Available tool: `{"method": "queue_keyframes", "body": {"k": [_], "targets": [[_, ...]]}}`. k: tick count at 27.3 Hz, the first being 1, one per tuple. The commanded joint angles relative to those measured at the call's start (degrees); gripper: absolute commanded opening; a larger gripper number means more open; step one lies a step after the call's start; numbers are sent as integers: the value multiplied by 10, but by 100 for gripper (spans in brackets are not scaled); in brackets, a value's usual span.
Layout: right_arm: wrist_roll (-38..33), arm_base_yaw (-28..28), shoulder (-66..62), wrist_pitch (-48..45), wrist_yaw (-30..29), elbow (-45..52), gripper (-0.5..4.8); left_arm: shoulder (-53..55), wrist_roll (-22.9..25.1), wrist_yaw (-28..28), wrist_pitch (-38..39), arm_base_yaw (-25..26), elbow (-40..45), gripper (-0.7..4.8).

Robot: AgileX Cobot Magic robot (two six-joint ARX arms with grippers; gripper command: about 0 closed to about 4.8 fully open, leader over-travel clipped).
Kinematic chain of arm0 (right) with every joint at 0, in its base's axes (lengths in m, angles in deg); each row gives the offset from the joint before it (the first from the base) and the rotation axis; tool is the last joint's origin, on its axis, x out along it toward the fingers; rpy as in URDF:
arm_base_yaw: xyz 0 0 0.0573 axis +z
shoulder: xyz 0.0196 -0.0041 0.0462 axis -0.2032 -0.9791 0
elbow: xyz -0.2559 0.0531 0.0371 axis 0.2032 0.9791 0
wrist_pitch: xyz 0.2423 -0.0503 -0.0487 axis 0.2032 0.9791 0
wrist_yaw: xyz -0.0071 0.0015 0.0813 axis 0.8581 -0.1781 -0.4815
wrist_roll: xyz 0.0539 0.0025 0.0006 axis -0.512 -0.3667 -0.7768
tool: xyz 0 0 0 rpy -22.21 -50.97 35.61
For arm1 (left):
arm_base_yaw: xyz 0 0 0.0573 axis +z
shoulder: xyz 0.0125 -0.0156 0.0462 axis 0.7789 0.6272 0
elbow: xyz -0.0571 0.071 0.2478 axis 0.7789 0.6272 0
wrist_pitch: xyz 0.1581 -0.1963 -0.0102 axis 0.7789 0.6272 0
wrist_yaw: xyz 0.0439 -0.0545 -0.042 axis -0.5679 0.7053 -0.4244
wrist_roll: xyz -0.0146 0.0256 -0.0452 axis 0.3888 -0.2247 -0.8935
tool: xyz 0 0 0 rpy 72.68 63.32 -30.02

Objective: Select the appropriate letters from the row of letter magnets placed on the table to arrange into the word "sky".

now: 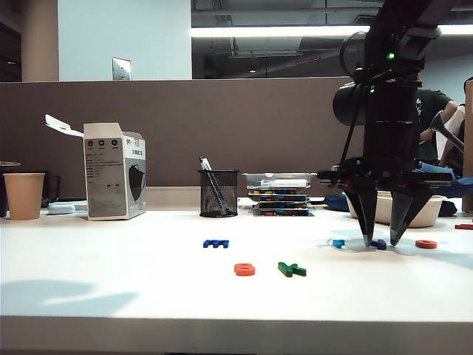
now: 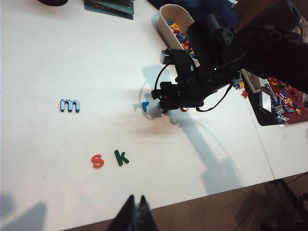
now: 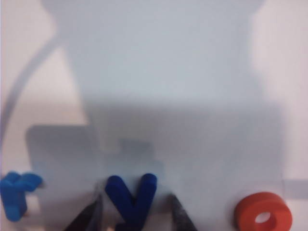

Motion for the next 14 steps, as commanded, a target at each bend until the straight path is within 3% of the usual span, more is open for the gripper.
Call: {"method": "queue_keyframes", "body": {"k": [1,14], "targets": [[3,0,-6,-8,1,-2,180,-1,2,-4,-4,0,-2,-5],[2,0,-16,13,1,-2,165,-1,2,-4,-4,0,-2,-5]]}}
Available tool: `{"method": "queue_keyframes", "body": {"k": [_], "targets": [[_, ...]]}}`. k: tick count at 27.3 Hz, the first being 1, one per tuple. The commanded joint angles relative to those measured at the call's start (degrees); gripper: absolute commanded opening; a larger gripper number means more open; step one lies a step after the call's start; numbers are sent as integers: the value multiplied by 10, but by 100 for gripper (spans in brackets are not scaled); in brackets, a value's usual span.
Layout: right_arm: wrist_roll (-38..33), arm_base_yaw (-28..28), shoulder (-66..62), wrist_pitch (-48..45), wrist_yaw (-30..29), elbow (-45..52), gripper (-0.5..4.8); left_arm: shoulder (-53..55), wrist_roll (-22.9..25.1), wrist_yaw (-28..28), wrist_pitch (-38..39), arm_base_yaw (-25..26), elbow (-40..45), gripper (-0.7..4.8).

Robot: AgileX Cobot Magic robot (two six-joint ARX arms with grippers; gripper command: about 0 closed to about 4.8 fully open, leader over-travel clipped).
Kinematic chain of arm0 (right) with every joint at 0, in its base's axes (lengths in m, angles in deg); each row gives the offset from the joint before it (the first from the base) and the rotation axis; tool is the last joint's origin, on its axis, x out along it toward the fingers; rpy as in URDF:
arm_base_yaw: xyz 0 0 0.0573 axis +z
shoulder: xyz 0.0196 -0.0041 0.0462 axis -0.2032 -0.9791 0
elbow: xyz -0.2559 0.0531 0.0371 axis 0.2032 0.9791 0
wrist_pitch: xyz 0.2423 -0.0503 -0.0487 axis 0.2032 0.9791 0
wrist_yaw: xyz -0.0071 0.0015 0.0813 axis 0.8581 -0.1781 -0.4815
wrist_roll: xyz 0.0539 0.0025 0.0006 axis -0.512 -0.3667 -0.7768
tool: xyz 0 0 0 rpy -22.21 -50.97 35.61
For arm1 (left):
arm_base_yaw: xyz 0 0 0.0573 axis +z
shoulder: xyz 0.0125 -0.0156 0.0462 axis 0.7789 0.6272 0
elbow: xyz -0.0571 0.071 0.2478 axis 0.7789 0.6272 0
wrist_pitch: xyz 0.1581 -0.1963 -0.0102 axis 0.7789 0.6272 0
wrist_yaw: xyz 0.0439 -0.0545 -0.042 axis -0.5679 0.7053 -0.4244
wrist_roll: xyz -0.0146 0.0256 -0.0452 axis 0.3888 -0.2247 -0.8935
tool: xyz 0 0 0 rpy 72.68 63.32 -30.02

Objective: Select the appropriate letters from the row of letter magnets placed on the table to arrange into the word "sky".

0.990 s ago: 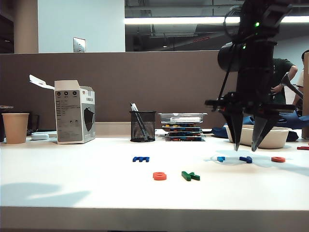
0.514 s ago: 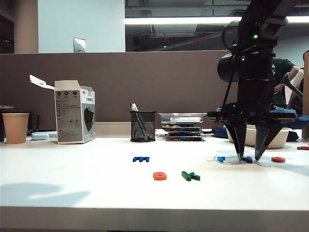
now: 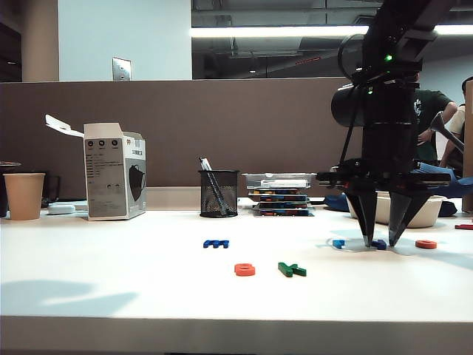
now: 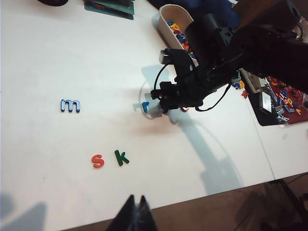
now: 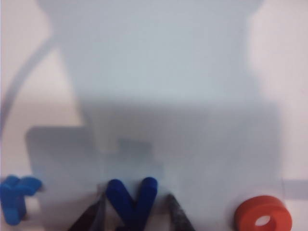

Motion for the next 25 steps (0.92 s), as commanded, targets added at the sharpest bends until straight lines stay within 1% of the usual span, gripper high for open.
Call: {"method": "queue_keyframes", "body": {"k": [1,3,4,6,8,19,22,25], "targets": [[1,0,-9,9,-2,5,155,-1,2,-4,-4,0,-2,-5],[1,0,-9,10,-2,5,123,-1,2,-4,-4,0,-2,-5],[1,0,-9,10,-2,5,115,-1,2,-4,-4,0,-2,-5],[-1,0,-9,10,-2,5,115,-1,2,-4,-4,0,-2,-5],[-1,0,-9,13,-2,5,93,-1,2,-4,-4,0,-2,-5],[-12,2,-8,32,-4,5,88,-1,2,-4,-4,0,-2,-5],[-19,3,-8,38,-9,5,79,-1,2,-4,-4,0,-2,-5],[-19,3,-8,40,-19,5,48,-1,2,-4,-4,0,-2,-5]]}}
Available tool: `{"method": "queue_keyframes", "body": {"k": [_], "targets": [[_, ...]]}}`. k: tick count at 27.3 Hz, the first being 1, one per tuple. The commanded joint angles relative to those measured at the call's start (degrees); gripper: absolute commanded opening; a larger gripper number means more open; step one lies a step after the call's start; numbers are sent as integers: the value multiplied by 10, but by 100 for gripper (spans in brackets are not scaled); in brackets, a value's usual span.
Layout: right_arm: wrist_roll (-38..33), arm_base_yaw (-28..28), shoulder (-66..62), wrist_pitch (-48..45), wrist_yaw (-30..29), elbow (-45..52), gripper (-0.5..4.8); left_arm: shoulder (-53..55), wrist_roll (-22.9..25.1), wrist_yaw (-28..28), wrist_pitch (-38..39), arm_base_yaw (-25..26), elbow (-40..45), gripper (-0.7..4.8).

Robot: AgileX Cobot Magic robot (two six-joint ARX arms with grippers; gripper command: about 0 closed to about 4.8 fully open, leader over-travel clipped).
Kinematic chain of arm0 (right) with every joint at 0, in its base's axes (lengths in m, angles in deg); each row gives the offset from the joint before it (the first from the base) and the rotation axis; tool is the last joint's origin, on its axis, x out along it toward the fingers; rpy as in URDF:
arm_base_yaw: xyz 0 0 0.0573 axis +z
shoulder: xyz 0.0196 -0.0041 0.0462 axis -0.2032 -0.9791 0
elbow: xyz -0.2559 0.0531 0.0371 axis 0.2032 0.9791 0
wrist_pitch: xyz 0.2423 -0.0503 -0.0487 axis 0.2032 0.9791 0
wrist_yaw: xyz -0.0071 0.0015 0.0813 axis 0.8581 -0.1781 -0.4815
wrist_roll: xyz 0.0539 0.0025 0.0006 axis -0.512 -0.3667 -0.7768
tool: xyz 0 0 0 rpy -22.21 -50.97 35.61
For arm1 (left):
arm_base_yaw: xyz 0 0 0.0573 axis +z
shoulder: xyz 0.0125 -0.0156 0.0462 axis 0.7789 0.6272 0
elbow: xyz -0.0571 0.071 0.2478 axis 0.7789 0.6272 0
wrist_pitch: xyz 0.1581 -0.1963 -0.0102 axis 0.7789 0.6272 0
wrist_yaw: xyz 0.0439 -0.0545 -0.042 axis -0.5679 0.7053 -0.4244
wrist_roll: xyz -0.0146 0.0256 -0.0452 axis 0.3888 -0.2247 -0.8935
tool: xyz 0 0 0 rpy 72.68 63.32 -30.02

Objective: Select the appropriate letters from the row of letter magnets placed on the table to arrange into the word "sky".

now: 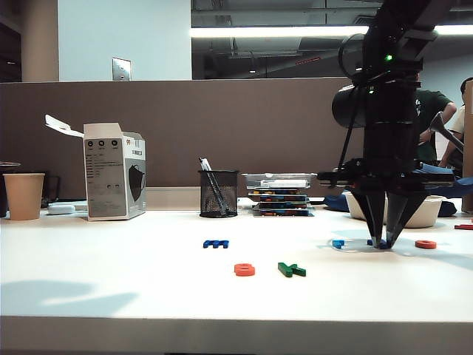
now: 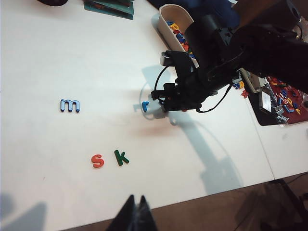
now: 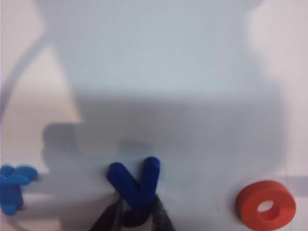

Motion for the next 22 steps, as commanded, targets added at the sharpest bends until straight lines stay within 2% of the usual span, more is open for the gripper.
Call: {"method": "queue_keyframes", "body": {"k": [1,15,22], "targets": [[-5,2,-8,19,-12,6,46,-1,2,-4,-4,0,-2,-5],[-14,7,-7,55,-14,6,40,-1,2,-4,-4,0,-2,-5],[-20,29,-7,79,-36,6,40,-1,2,-4,-4,0,-2,-5]]}}
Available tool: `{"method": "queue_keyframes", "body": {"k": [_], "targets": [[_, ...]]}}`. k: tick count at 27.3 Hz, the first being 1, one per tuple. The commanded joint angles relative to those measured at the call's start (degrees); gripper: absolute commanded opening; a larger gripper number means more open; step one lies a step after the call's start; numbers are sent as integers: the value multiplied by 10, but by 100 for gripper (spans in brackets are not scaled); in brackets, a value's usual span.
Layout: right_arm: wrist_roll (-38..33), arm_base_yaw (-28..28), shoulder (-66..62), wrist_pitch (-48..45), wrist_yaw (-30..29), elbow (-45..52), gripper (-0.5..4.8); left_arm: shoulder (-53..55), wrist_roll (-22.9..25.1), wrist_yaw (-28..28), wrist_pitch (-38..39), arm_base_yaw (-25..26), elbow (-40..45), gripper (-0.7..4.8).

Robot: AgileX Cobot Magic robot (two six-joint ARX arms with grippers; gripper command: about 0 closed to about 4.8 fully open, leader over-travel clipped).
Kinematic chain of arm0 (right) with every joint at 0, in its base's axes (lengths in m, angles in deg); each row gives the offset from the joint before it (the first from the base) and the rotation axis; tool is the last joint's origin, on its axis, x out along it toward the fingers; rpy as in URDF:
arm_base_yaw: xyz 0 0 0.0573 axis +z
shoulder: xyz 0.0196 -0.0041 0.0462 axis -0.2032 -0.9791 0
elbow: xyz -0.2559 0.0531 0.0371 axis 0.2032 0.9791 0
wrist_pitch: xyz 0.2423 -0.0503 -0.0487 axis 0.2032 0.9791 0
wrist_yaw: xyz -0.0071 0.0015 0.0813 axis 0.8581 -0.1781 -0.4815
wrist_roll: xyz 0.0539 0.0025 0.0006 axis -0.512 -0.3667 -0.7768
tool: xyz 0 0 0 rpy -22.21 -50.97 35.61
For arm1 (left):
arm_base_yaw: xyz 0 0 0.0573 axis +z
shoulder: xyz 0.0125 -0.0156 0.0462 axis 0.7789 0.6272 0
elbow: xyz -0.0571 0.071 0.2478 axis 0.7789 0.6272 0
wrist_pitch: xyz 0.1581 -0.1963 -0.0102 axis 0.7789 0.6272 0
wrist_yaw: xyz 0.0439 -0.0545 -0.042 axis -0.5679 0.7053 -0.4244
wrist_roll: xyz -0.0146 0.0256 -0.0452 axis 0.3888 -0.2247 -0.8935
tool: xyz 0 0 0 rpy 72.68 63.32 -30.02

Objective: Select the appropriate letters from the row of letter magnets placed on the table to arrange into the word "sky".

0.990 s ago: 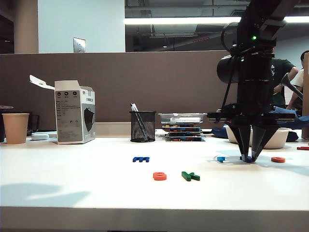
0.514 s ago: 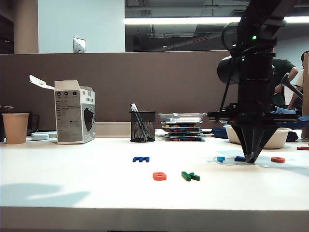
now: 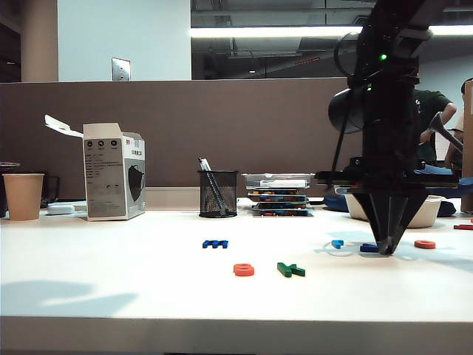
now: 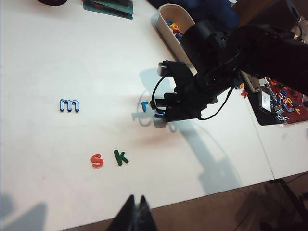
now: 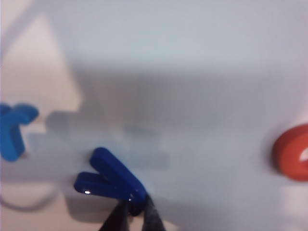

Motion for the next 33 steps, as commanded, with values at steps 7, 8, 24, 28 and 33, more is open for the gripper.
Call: {"method": "queue_keyframes", "body": {"k": [7,8,24,28,33], "targets": [[-34,48,9,18,-12,24,39,-1,2,-4,-4,0,-2,-5],[-38,52,15,15,-12,31,40,-1,2,-4,-4,0,-2,-5],[-153,123,101,-7,22,93,41,-1,2,-4,-4,0,-2,-5],[-155,130,106,-13,26,91,90,-1,2,-4,-4,0,-2,-5],[-88,127,109,-25,57,91,118,-1,2,-4,-4,0,-2,-5]]}}
